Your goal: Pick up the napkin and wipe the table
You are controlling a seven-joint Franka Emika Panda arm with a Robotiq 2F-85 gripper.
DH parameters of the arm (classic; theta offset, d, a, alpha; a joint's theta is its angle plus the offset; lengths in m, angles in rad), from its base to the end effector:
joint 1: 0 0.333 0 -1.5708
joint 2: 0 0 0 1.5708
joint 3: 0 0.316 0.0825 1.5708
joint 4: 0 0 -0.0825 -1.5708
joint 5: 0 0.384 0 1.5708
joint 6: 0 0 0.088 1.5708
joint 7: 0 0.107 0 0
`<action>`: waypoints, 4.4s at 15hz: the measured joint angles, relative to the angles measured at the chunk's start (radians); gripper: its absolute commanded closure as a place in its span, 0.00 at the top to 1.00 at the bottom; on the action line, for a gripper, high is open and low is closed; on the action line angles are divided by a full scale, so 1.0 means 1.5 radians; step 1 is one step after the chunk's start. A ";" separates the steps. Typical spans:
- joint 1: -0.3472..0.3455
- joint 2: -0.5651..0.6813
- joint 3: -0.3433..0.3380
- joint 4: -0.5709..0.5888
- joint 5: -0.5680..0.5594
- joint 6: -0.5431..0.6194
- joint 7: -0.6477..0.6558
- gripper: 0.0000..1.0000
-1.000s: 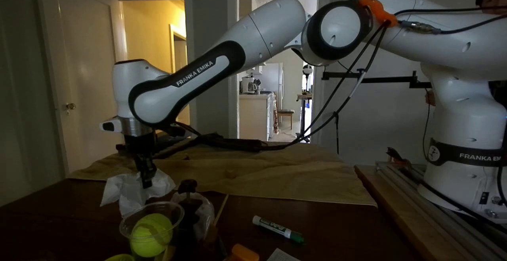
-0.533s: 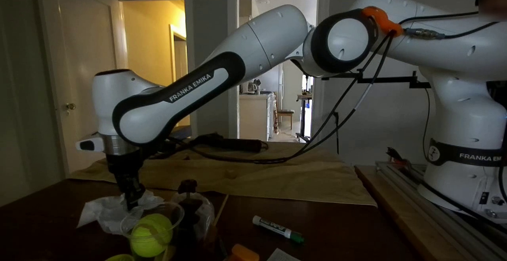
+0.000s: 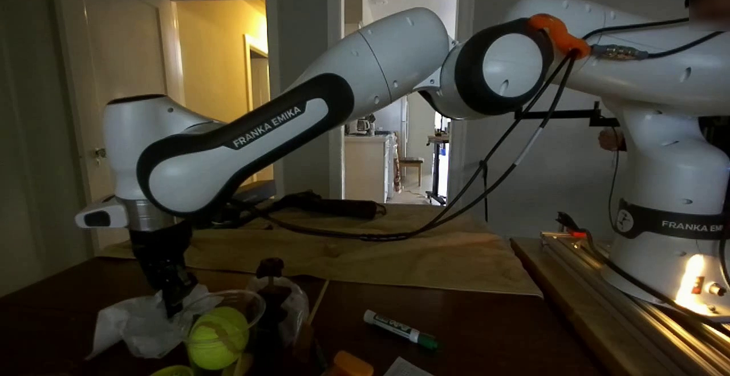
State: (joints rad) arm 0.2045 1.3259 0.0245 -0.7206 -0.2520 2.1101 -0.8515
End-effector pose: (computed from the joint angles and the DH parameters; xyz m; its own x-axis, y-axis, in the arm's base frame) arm 0.7848 0.1607 0.1270 0.3838 0.9162 -0.1150 0.9163 -0.3625 0.1701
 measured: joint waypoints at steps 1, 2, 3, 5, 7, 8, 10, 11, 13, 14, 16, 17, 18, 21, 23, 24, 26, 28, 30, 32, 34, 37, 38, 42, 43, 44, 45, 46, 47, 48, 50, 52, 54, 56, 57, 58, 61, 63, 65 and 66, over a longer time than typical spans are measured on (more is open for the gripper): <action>-0.015 0.000 -0.002 0.003 0.003 0.000 0.003 0.01; -0.032 0.000 -0.003 0.005 0.005 0.000 0.007 0.01; -0.051 0.000 -0.005 0.008 0.007 0.000 0.013 0.01; -0.087 -0.001 -0.005 0.012 0.011 0.001 0.029 0.01; -0.113 -0.002 -0.005 0.013 0.012 0.001 0.038 0.01; -0.118 -0.002 -0.004 0.013 0.012 0.001 0.038 0.01; -0.114 -0.001 0.001 0.013 0.012 -0.004 0.032 0.01; -0.106 0.000 0.006 0.013 0.012 -0.012 0.022 0.01; -0.082 0.004 0.019 0.012 0.011 -0.034 -0.009 0.01; -0.068 0.004 0.023 0.014 0.009 -0.043 -0.023 0.01; -0.042 0.004 0.027 0.017 0.009 -0.063 -0.050 0.01; -0.033 0.004 0.027 0.018 0.009 -0.071 -0.060 0.01; -0.028 0.004 0.027 0.019 0.009 -0.077 -0.065 0.01; -0.033 0.004 0.023 0.021 0.009 -0.080 -0.065 0.01; -0.050 0.004 0.017 0.023 0.009 -0.080 -0.061 0.01; -0.061 0.003 0.014 0.024 0.009 -0.080 -0.058 0.01; -0.083 0.003 0.012 0.030 0.010 -0.080 -0.051 0.01; -0.101 0.002 0.012 0.034 0.010 -0.080 -0.048 0.01; -0.107 0.002 0.012 0.036 0.010 -0.080 -0.048 0.01; -0.101 0.004 0.014 0.035 0.010 -0.081 -0.048 0.01; -0.085 0.008 0.019 0.035 0.010 -0.087 -0.058 0.01; -0.051 0.012 0.023 0.036 0.008 -0.103 -0.075 0.01; -0.042 0.012 0.023 0.037 0.008 -0.108 -0.081 0.01; -0.031 0.012 0.021 0.038 0.008 -0.114 -0.086 0.01; -0.034 0.012 0.019 0.038 0.008 -0.114 -0.084 0.01; -0.040 0.012 0.017 0.039 0.008 -0.114 -0.082 0.01; -0.047 0.012 0.014 0.039 0.008 -0.114 -0.079 0.01; -0.056 0.012 0.012 0.040 0.008 -0.113 -0.075 0.01; -0.065 0.012 0.010 0.042 0.009 -0.113 -0.071 0.01; -0.075 0.012 0.009 0.044 0.009 -0.113 -0.066 0.01; -0.091 0.012 0.009 0.048 0.009 -0.113 -0.060 0.01; -0.100 0.012 0.009 0.049 0.009 -0.113 -0.056 0.01; -0.102 0.012 0.009 0.051 0.009 -0.113 -0.046 0.01; -0.101 0.011 0.011 0.056 0.009 -0.111 -0.036 0.01; -0.100 0.010 0.011 0.060 0.009 -0.110 -0.031 0.01; -0.100 0.009 0.012 0.066 0.009 -0.109 -0.027 0.01; -0.098 -0.001 0.015 0.073 0.011 -0.107 0.014 0.01; -0.099 -0.012 0.015 0.078 0.014 -0.107 0.076 0.01; -0.101 -0.025 0.015 0.083 0.015 -0.107 0.139 0.01; -0.104 -0.033 0.014 0.083 0.015 -0.107 0.169 0.01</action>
State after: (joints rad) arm 0.0492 1.2765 0.0448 -0.5959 -0.2293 1.9496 -0.5974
